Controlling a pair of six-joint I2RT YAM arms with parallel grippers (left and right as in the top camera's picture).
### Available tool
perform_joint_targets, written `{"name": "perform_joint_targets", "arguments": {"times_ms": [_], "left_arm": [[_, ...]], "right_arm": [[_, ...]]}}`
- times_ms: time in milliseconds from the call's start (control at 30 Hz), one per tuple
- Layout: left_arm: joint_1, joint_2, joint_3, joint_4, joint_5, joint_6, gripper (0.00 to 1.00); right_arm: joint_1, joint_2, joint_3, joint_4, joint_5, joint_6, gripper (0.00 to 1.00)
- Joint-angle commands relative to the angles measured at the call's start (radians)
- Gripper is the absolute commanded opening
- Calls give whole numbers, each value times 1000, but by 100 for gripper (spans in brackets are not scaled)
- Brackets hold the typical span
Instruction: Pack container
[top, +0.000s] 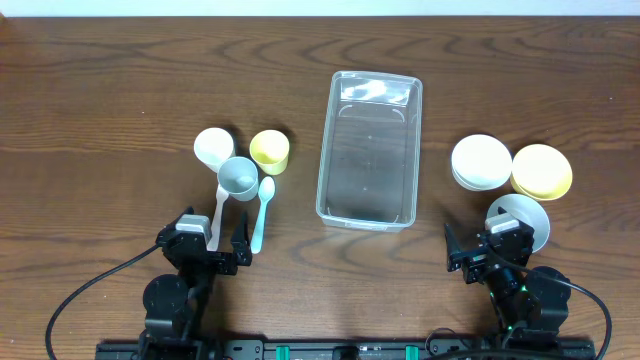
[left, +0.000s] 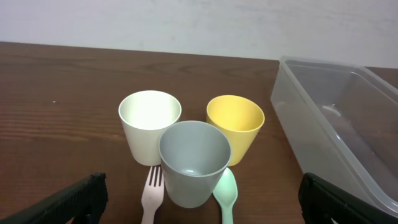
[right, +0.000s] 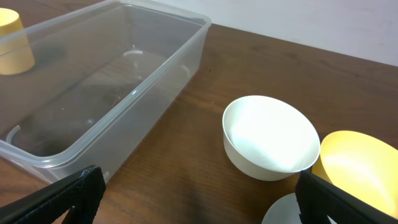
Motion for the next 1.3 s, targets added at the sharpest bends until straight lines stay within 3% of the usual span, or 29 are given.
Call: {"name": "perform_joint_targets", "arguments": {"times_ms": [0,333,567,800,967,1267], "left_arm": [[5,-6,-26,-6,10,8,98],[5,-6,-26,-6,10,8,98],[5,-6,-26,-6,11,8,98],[5,-6,-26,-6,10,8,98],[5,-6,-26,-6,10,8,98],[5,-6,-26,-6,11,8,98]], "right_arm": [[7,-6,-5,0,-8,-7,99],[7,-6,-5,0,-34,-5,99],[7,-6,-5,27,-312,191,99],[7,26,80,18,-270,342,99],[7,231,320,-73,-133,338,99],[-51,908,938,-454,47,161,99]]}}
